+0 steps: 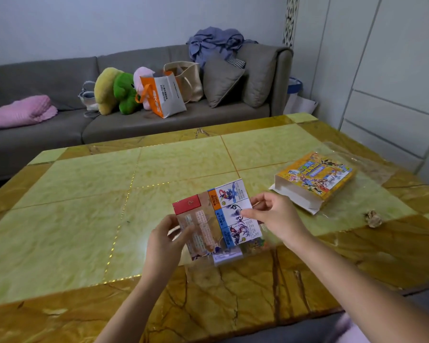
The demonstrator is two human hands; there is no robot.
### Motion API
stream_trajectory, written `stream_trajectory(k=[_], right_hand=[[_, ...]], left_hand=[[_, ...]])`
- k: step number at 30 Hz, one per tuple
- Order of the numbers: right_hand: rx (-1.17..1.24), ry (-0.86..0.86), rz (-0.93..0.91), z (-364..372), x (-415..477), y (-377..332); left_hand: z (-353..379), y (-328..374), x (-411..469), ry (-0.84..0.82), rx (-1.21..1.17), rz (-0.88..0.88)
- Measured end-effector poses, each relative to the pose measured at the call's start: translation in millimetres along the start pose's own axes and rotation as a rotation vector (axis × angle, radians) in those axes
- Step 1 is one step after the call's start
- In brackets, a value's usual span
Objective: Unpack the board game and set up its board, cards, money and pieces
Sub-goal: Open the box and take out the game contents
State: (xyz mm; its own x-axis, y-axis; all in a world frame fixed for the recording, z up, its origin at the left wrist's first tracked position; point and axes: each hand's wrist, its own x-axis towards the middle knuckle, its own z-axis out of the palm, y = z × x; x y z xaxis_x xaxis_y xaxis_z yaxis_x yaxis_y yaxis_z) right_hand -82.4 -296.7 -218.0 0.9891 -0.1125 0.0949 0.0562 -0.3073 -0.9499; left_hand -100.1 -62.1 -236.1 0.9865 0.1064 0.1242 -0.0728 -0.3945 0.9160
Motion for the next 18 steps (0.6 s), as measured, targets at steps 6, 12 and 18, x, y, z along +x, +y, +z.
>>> stream_trajectory(k=[6, 12, 18], right_hand=[[-0.016, -0.017, -0.025, -1.1, 2.7, 1.7], [0.084, -0.111, 0.032, -3.2, -0.6, -2.1], [0.183, -0.296, 0.194, -13.4, 3.1, -1.7]], left_hand=[[-2.7, 6.3, -2.3, -0.054, -0.198, -0.046], [1.4, 9.6, -1.8, 0.000, -0.399, -0.086], [6.8, 20.5, 3.4, 0.052, -0.521, -0.122]])
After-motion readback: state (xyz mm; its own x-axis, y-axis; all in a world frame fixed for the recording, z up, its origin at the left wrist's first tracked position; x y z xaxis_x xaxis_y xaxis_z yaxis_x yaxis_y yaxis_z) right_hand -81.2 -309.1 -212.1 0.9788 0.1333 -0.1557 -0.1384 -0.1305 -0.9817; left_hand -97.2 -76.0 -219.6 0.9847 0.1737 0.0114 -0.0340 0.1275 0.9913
